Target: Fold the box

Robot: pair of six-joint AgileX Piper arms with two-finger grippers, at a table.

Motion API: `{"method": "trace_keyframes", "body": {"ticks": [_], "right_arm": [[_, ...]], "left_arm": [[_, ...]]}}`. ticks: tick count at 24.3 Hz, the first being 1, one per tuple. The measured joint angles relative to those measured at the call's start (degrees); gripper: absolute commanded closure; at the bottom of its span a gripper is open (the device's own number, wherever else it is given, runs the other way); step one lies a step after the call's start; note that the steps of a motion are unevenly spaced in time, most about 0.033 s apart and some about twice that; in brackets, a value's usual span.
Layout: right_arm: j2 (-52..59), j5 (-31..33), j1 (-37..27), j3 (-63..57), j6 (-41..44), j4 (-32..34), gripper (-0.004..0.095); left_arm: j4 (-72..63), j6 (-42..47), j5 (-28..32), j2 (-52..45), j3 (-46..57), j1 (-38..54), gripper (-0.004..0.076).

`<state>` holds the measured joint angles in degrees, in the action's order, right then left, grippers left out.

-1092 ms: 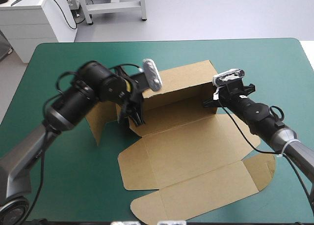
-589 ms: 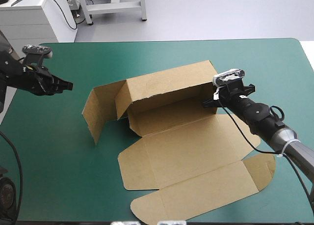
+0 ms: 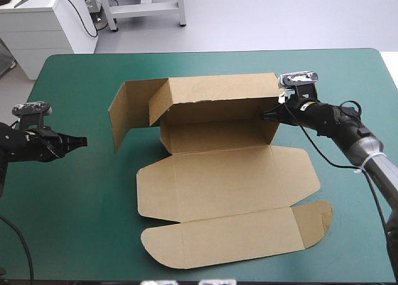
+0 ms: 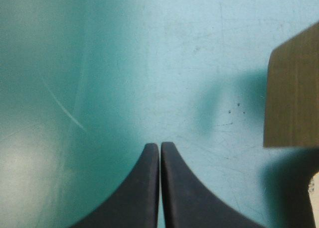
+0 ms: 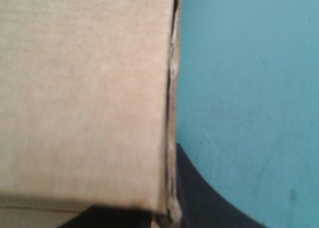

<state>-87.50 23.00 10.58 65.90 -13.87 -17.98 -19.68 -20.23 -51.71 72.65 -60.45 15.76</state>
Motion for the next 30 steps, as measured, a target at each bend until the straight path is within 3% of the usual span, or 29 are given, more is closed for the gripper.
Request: {"method": "trace_keyframes", "body": {"ticks": [2, 5, 17, 22, 30], "right_arm": [[-0.38, 6.75, 0.59, 3.61, 9.27, 7.98, 0.0905], [-0.92, 16.26, 0.71, 8.92, 14.84, 13.0, 0.0905], [-3.07, 46.67, 0.66, 28.01, 16.82, 13.32, 0.0905], [-3.8, 48.55, 0.66, 31.27, 15.7, 8.33, 0.0905], [4.25, 47.14, 0.66, 16.06, 15.7, 9.57, 0.0905]], "left_arm": [[-0.33, 0.26, 1.18, -0.04, 1.41, 0.0, 0.0731], [-0.4, 0.34, 1.69, -0.04, 3.34, 0.0, 0.0731], [-0.51, 0.51, 3.08, -0.1, 5.21, 0.0, 0.0731], [-0.56, 1.85, 3.36, -0.15, 5.26, 0.0, 0.0731], [-2.01, 2.18, 4.41, -0.15, 5.26, 0.0, 0.0731]]}}
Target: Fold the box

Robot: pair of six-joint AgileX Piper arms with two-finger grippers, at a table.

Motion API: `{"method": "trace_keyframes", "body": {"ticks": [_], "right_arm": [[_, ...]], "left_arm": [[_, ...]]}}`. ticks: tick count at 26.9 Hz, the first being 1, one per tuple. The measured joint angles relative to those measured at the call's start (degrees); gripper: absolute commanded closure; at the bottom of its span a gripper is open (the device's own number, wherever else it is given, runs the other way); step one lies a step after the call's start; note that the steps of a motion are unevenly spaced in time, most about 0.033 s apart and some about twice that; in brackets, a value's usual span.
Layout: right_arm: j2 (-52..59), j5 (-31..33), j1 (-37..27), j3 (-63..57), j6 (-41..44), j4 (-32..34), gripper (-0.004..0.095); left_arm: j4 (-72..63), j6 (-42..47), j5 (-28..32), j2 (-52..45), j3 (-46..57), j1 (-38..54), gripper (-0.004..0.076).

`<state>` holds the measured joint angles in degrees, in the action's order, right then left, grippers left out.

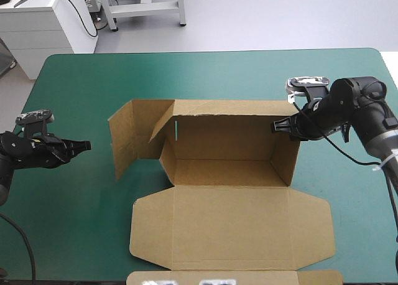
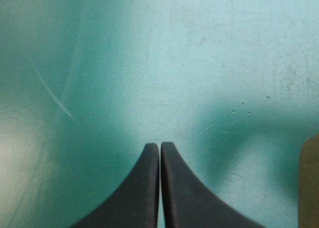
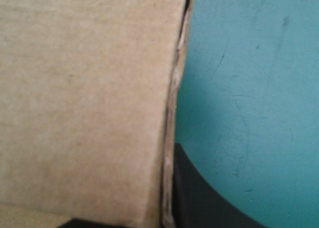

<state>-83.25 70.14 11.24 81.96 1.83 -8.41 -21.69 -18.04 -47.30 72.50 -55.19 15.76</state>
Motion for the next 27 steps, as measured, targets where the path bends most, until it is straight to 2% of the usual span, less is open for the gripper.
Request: {"method": "trace_keyframes", "body": {"ticks": [3, 12, 20, 23, 26, 27], "right_arm": [[-2.76, -1.04, 0.0, 0.11, 0.0, 0.29, 0.0906], [-16.88, -5.51, -0.12, 12.29, 0.0, 0.81, 0.091], [-26.55, -5.41, -0.12, 20.39, -3.25, 0.81, 0.0904], [-28.36, -4.93, -0.12, 21.7, -4.7, 0.77, 0.0833], [-29.44, -4.51, -0.12, 22.16, -5.63, 0.77, 0.0695], [-29.7, -4.22, -0.12, 22.22, -5.75, 0.84, 0.0621]], "left_arm": [[-0.2, 0.0, 0.07, 0.0, 0.0, 0.0, 0.0731], [-0.42, 0.0, 0.8, 0.0, 0.0, 0.0, 0.0731], [-0.67, 0.0, 1.98, 0.0, 0.0, 0.0, 0.0731], [-0.67, 0.0, 2.58, 0.0, 0.0, 0.0, 0.0731], [-0.67, 0.0, 2.81, 0.0, 0.0, 0.0, 0.0731], [-0.67, 0.0, 2.81, 0.0, 0.0, 0.0, 0.0731]]}}
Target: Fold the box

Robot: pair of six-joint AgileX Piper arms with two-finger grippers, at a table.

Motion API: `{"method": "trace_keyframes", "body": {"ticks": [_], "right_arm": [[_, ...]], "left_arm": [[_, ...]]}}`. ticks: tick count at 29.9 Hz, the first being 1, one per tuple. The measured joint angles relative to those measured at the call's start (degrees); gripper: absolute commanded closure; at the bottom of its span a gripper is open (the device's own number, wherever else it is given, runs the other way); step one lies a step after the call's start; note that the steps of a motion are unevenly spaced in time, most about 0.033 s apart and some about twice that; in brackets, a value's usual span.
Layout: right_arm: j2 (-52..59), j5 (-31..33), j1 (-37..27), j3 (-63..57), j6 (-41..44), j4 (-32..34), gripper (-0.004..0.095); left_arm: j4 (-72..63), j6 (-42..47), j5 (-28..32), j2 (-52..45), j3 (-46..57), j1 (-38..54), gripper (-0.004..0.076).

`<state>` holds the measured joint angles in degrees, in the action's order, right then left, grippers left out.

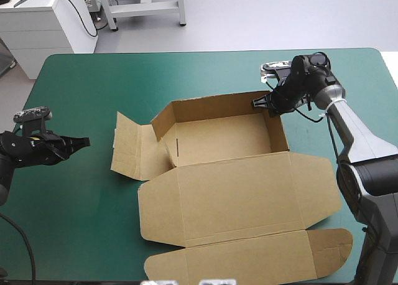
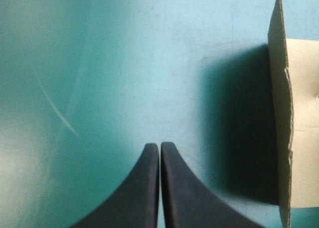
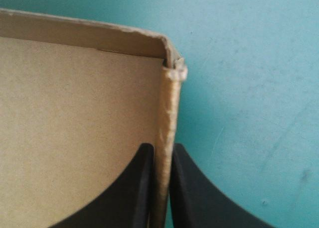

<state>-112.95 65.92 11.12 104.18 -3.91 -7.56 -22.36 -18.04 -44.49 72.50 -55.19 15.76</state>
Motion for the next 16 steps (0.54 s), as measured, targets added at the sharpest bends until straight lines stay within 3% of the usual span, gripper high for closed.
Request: {"method": "trace_keyframes", "body": {"ticks": [2, 5, 7, 16], "right_arm": [[-0.47, 1.08, 0.0, 0.29, -0.07, 0.16, 0.0433], [-0.66, 3.2, 0.0, 2.11, -0.07, 0.62, 0.0229], [-0.66, 4.33, 0.0, 4.45, -0.01, 1.06, 0.0154], [3.58, 5.03, 0.0, 10.32, 2.86, 1.63, 0.0137]], "left_arm": [[0.0, 0.0, 0.06, 0.0, 0.0, 0.0, 0.0731], [0.0, 0.0, 0.46, 0.0, 0.0, 0.0, 0.0731], [0.0, 0.0, 0.68, 0.0, 0.0, 0.0, 0.0731], [0.0, 0.0, 0.85, 0.0, 0.0, 0.0, 0.0731]]}}
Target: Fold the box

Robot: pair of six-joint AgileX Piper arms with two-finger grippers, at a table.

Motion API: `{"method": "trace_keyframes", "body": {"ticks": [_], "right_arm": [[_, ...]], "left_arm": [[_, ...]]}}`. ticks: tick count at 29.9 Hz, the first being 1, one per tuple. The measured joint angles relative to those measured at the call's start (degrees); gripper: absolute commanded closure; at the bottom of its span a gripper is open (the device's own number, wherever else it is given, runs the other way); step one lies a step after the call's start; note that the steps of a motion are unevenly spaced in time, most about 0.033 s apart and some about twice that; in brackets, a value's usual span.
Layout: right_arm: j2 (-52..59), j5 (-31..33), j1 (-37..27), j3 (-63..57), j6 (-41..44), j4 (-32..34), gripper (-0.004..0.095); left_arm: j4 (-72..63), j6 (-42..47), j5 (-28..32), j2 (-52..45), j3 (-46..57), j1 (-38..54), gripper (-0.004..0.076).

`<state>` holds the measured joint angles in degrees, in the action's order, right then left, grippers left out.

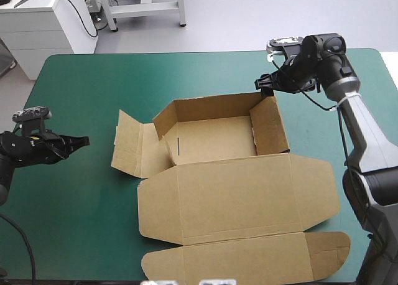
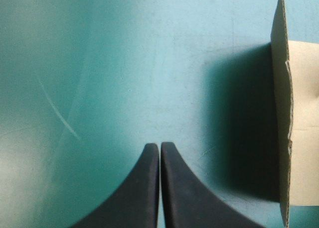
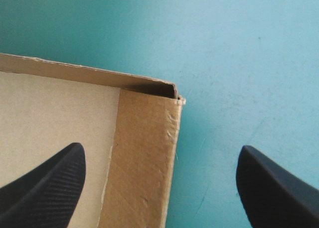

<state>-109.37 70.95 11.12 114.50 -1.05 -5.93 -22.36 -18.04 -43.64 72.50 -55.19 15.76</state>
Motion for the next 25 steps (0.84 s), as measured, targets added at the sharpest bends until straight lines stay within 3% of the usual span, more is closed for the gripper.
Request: {"method": "trace_keyframes", "body": {"ticks": [9, 22, 25], "right_arm": [[8.98, 0.64, 0.05, -12.94, 3.78, 0.04, 0.0137], [-1.3, -0.13, 0.05, -15.02, 3.53, -3.21, 0.0141], [-1.77, -0.15, 0.45, -15.08, 3.53, -2.99, 0.0179]], "left_arm": [[0.0, 0.0, 0.0, 0.0, 0.0, 0.0, 0.0731], [-0.21, 0.0, -1.12, 0.0, 0.0, 0.0, 0.0731], [-0.21, 0.0, -1.12, 0.0, 0.0, 0.0, 0.0731]]}}
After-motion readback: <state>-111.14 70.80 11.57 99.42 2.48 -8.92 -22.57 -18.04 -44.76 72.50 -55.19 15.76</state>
